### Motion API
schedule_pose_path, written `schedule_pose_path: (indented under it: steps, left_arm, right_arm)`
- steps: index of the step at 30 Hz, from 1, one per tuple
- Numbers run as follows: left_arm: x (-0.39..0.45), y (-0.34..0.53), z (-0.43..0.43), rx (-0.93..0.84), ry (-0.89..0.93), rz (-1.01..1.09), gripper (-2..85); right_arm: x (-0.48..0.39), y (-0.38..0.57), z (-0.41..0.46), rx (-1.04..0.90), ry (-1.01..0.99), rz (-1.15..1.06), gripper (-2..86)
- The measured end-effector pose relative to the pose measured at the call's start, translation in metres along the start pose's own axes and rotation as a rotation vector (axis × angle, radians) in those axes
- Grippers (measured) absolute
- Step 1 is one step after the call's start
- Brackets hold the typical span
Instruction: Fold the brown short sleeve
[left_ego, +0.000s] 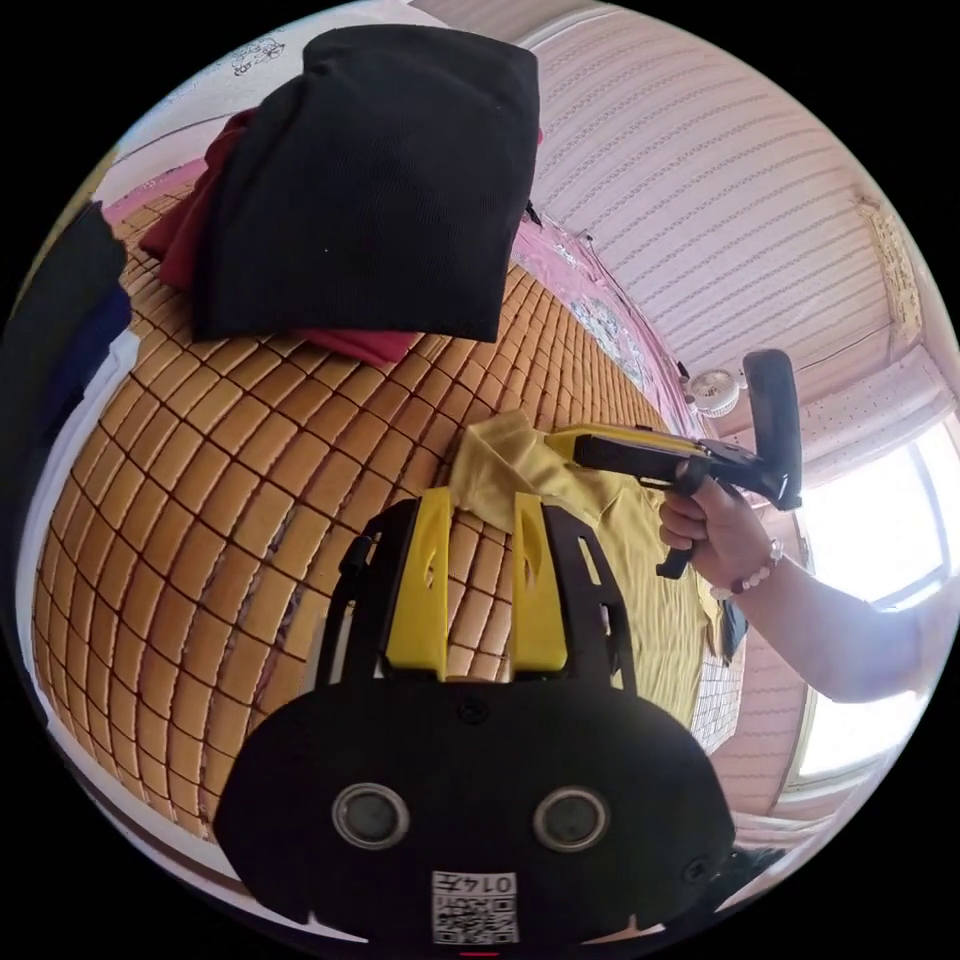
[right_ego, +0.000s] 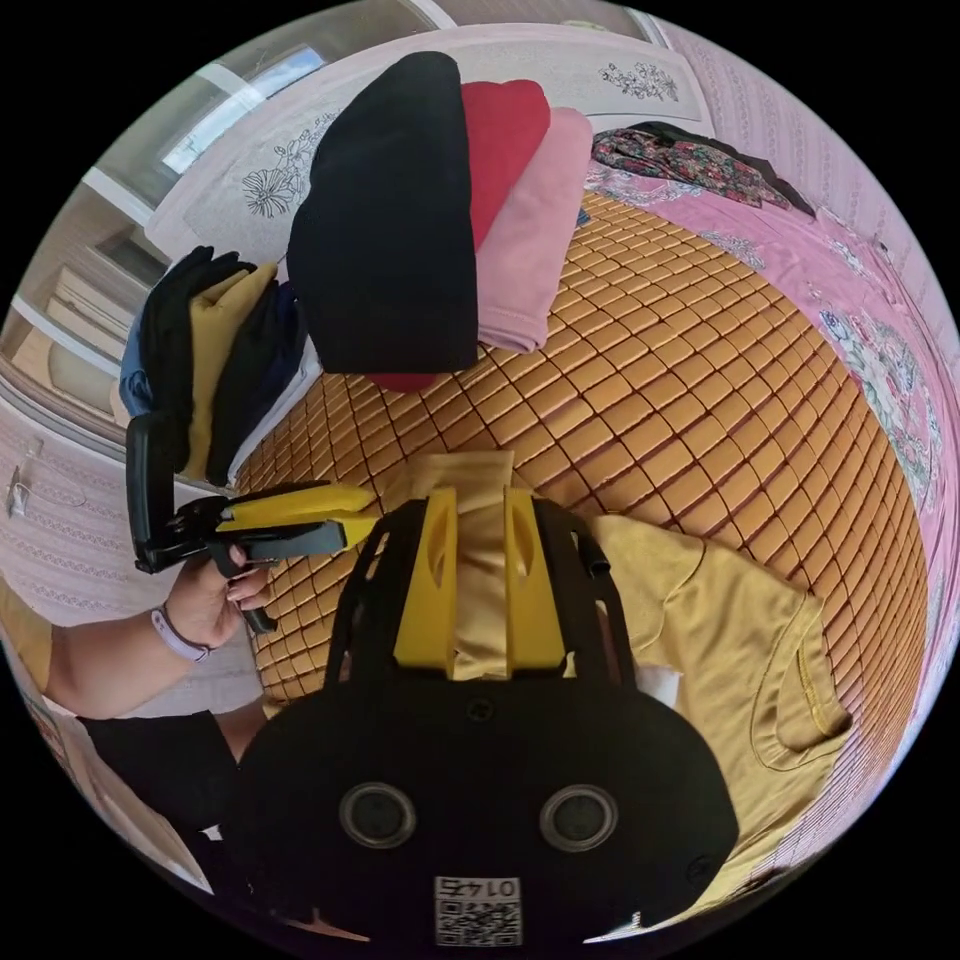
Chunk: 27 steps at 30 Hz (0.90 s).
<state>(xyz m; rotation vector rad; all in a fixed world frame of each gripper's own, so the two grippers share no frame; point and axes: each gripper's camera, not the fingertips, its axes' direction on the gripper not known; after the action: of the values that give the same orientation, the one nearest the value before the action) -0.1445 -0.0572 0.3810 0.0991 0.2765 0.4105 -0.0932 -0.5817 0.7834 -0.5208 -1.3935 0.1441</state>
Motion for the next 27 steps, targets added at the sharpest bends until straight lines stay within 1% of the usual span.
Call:
schedule_pose_path:
  steps: [1, 3, 5, 7, 9, 11, 12, 14, 15, 18, 20, 23, 27]
  left_arm:
    - [0.000, -0.003, 0.004, -0.014, -0.005, 0.005, 7.9]
    - [-0.002, -0.009, 0.016, -0.072, -0.050, 0.018, 1.5]
    - [-0.006, -0.010, 0.015, -0.062, -0.035, 0.029, -0.1]
    - [-0.010, -0.009, 0.011, -0.081, -0.028, 0.017, -0.6]
    - [-0.008, -0.004, -0.003, -0.066, -0.076, 0.020, -0.8]
    - [-0.006, 0.004, -0.020, -0.023, -0.071, 0.029, -0.8]
    - [-0.007, 0.011, -0.029, -0.001, -0.042, 0.012, -0.6]
    - [-0.014, 0.021, -0.036, 0.005, -0.010, -0.050, -0.1]
    - [-0.020, 0.028, -0.037, 0.005, 0.003, -0.098, 0.5]
    - [-0.031, 0.041, -0.036, -0.005, -0.009, -0.166, 5.3]
    - [-0.035, 0.043, -0.039, 0.002, 0.007, -0.185, 6.4]
    - [-0.031, 0.039, -0.041, 0.026, -0.010, -0.128, 7.4]
    - [-0.019, 0.029, -0.028, -0.040, -0.053, -0.026, 7.6]
  right_arm:
    - [-0.003, -0.009, 0.007, -0.003, 0.019, 0.004, 7.3]
    - [-0.007, -0.023, 0.019, -0.036, 0.050, 0.011, 5.7]
    - [-0.012, -0.036, 0.028, -0.068, 0.061, -0.012, 1.9]
    - [-0.016, -0.046, 0.026, -0.068, 0.020, -0.043, 1.2]
    - [-0.029, -0.056, 0.015, -0.027, -0.004, -0.112, 1.1]
    - [-0.055, -0.068, -0.002, 0.066, -0.002, -0.237, 1.9]
    - [-0.059, -0.070, -0.005, 0.077, -0.006, -0.255, 2.3]
    - [-0.071, -0.079, -0.009, 0.052, -0.025, -0.296, 5.2]
    - [-0.072, -0.080, -0.010, 0.039, -0.026, -0.306, 5.3]
    - [-0.069, -0.067, -0.020, 0.068, 0.021, -0.267, 5.1]
    - [-0.065, -0.053, -0.018, 0.043, 0.038, -0.219, 4.7]
    - [-0.070, -0.040, -0.001, -0.029, 0.024, -0.204, 5.3]
    - [-0.082, -0.039, 0.016, -0.049, -0.041, -0.200, 6.4]
